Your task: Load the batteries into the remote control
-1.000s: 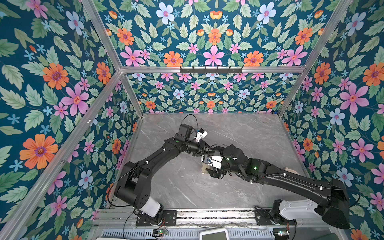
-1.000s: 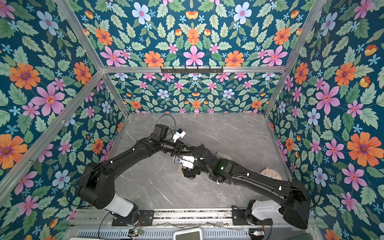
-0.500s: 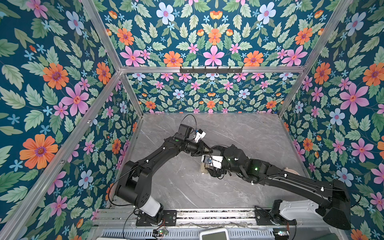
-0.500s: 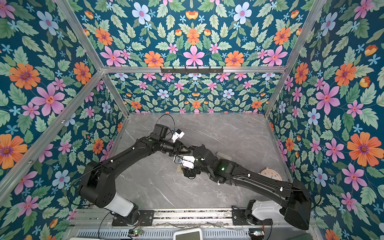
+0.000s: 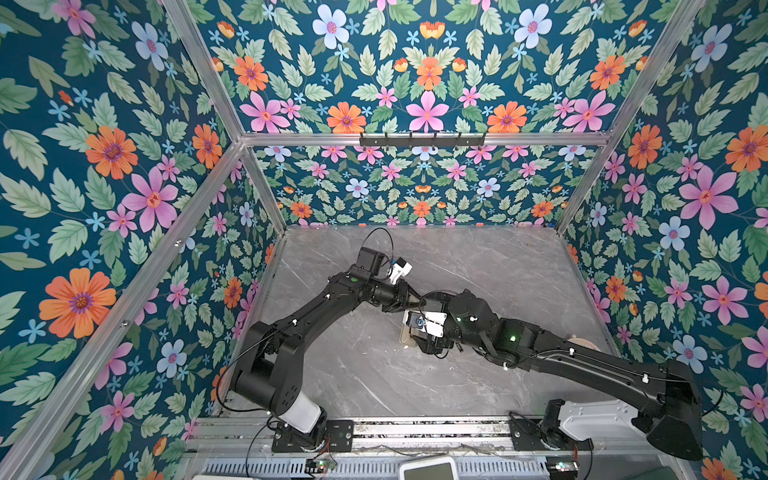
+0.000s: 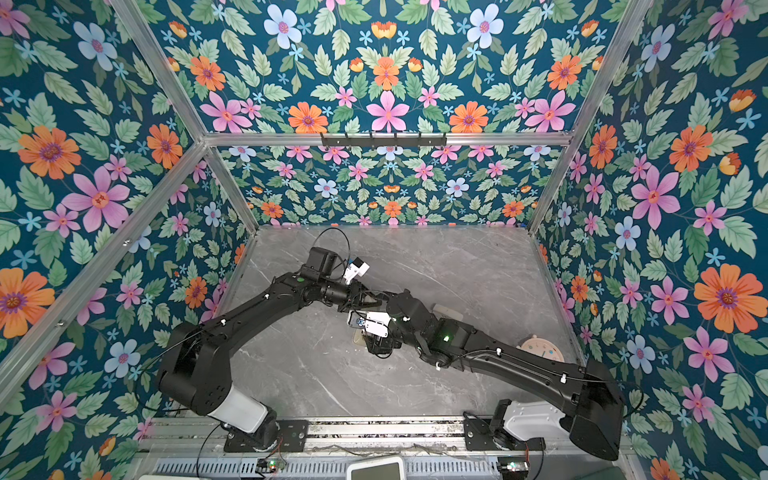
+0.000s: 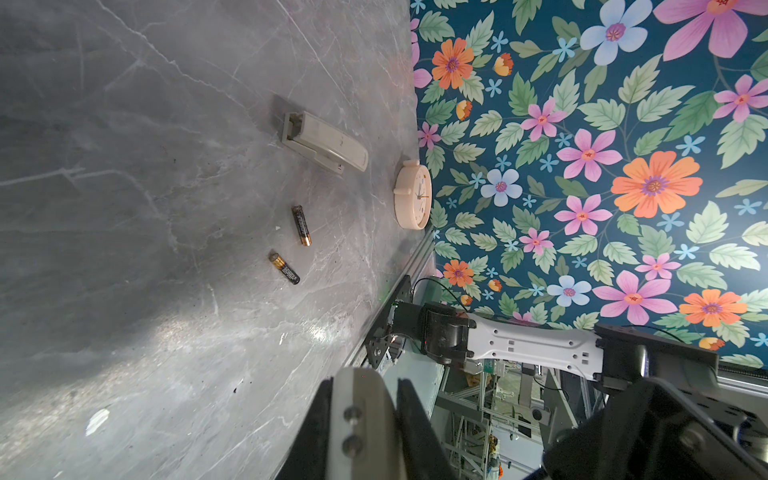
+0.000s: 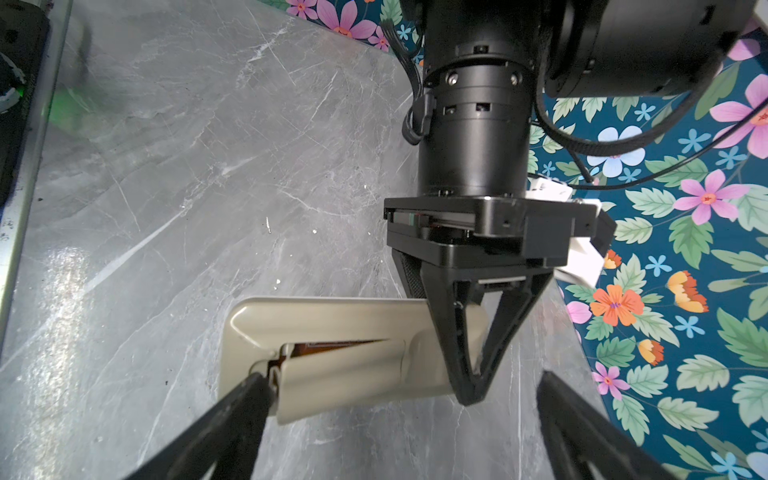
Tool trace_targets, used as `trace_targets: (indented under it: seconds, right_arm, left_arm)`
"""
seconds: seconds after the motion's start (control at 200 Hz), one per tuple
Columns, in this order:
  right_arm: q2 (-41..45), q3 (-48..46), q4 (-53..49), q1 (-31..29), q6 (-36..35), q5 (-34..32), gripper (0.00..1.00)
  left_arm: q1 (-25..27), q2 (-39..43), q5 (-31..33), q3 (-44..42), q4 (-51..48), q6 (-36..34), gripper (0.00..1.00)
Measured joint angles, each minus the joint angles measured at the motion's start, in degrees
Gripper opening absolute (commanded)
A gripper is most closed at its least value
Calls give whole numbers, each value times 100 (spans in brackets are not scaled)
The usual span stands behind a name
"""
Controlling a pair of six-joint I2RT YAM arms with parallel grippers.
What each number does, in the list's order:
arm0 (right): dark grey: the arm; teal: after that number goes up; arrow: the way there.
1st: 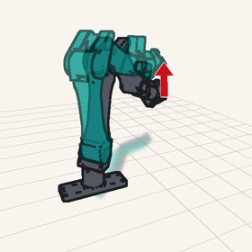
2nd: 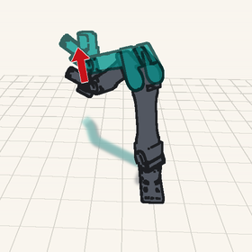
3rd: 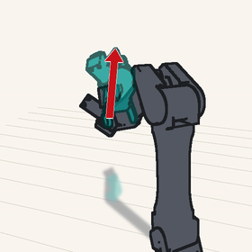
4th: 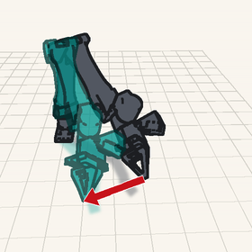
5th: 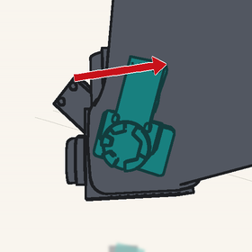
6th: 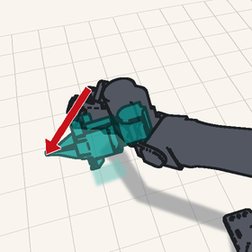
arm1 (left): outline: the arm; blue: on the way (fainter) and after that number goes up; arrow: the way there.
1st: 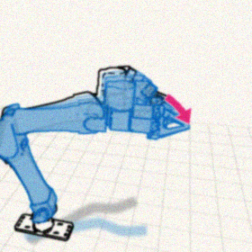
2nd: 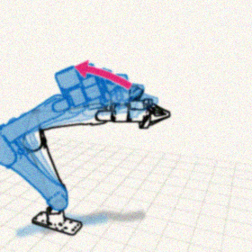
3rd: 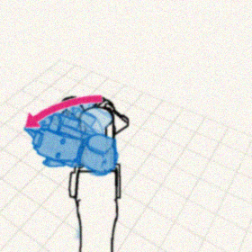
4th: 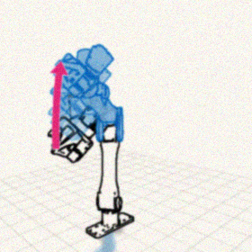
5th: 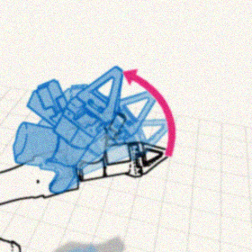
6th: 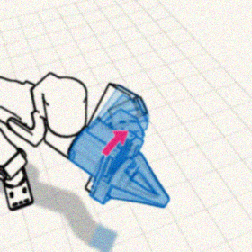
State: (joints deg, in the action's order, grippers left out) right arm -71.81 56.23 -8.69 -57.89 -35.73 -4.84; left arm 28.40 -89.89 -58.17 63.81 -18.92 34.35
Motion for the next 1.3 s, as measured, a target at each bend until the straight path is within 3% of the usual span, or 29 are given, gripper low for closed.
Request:
trace_targets:
  seconds: [1.3]
  right_arm:
    - [-13,70,-15,7,105,76,99]
  left_arm:
    - [-98,-7,24,101,-289,-166,0]
